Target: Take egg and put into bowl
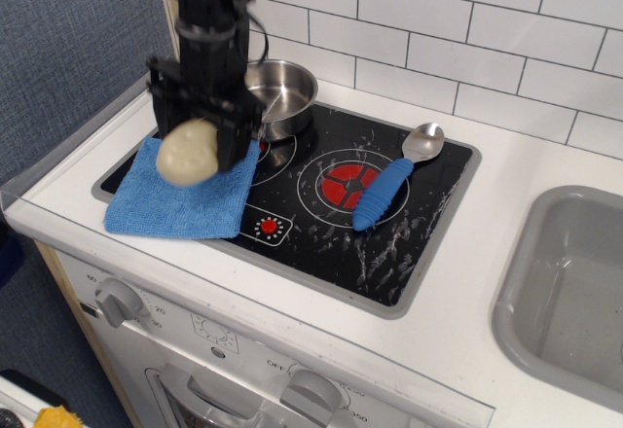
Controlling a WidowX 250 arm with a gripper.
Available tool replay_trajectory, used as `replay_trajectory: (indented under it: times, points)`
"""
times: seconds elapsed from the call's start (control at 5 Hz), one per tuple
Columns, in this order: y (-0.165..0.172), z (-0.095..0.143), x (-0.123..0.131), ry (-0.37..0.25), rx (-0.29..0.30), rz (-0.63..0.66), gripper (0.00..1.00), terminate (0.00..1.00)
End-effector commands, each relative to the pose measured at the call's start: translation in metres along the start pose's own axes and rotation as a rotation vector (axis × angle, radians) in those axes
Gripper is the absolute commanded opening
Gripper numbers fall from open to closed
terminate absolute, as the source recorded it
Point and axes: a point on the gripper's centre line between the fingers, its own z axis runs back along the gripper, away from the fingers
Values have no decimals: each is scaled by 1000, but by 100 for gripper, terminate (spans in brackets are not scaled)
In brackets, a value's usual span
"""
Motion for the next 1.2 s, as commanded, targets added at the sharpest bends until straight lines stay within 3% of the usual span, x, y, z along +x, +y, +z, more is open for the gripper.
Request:
replay_trajectory:
  times: [0.0,0.2,0.4,0.8,1.0]
  points:
    - [-41,54,30,-162,-47,-64,0,0]
    - [-70,39,73,-113,-71,-116,0,0]
    - [-80,28,96,-85,-79,-121,0,0]
    - [-86,4,108,-16,-68,-130,0,0]
    - [-89,1,107,-4,-69,-150,100,0]
